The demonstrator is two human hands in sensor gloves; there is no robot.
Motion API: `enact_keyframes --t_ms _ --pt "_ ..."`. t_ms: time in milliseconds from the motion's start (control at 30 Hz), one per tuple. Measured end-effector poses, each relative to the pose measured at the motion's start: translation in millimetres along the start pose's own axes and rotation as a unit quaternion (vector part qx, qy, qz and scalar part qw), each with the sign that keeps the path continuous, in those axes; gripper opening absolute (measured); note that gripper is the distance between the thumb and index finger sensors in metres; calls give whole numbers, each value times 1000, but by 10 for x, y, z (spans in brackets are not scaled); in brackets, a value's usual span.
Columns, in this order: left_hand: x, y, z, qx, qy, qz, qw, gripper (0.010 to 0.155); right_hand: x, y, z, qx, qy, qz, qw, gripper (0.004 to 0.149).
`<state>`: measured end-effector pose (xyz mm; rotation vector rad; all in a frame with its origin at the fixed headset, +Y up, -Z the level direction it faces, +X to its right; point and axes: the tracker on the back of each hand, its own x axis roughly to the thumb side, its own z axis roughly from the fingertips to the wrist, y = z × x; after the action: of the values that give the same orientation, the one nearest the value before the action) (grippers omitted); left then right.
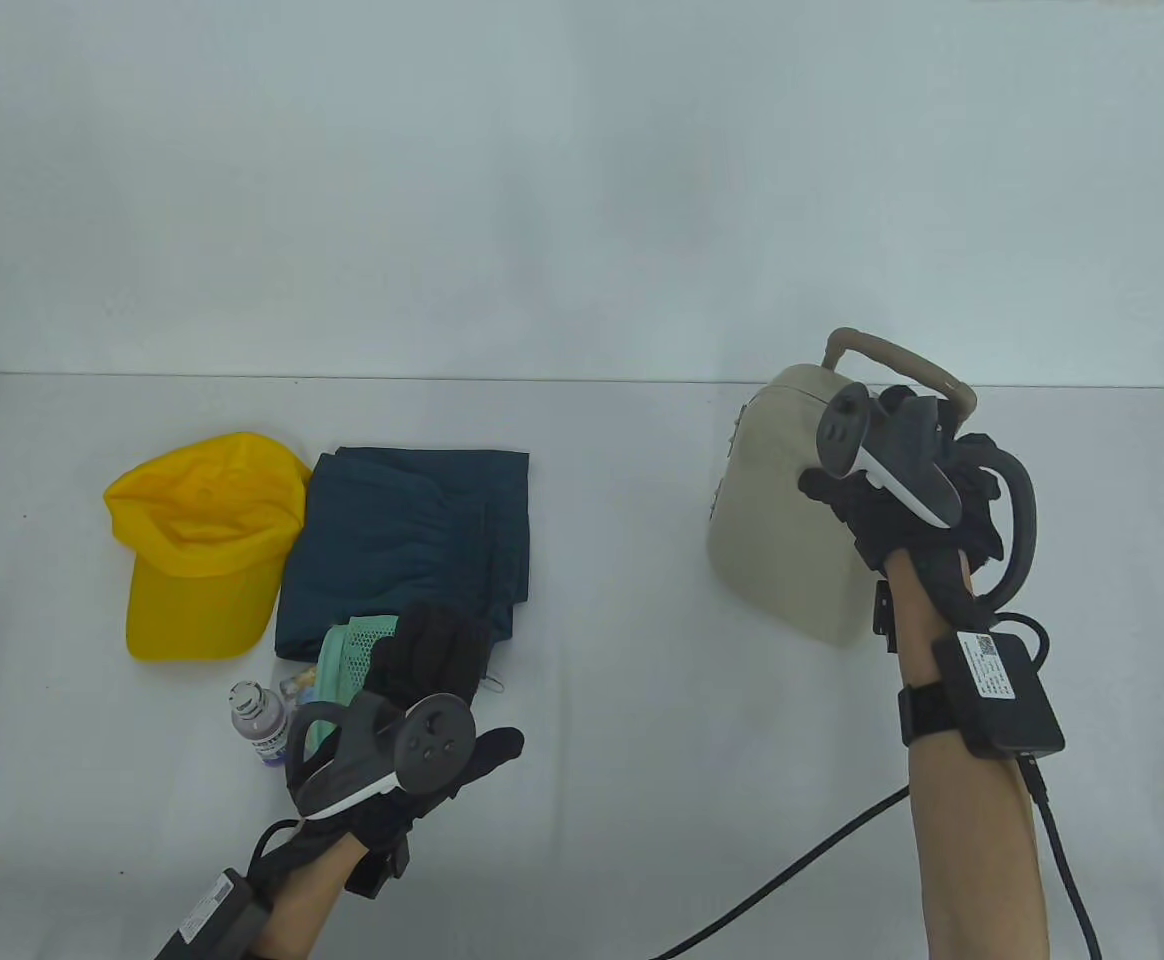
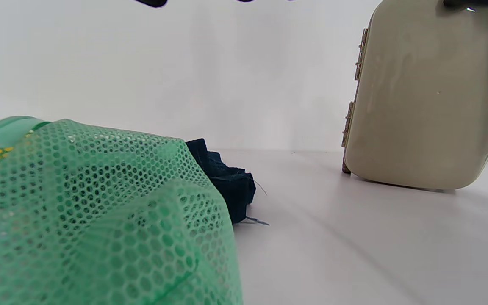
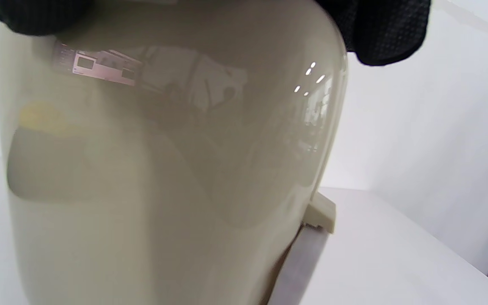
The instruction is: Pack suitcase
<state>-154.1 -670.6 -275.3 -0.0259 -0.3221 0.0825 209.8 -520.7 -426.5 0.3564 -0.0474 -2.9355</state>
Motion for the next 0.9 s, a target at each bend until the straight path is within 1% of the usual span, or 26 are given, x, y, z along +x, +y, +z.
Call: enact_keyframes --t_ms 267,433,567,767,900 --pt "-30 2 -19 -3 8 8 1000 95 82 -15 36 -12 -59 -15 998 101" --pt "-58 8 -25 -3 14 11 1000 95 223 -57 67 -10 -100 -21 995 101" --pt "-65 7 -29 -4 17 13 1000 95 347 -76 104 -14 -115 -14 993 101" --pt "-81 19 -41 -3 20 16 1000 95 498 -110 169 -13 -158 -14 987 100" --pt "-104 51 -69 -2 23 37 999 95 617 -138 233 -12 -192 -14 981 100"
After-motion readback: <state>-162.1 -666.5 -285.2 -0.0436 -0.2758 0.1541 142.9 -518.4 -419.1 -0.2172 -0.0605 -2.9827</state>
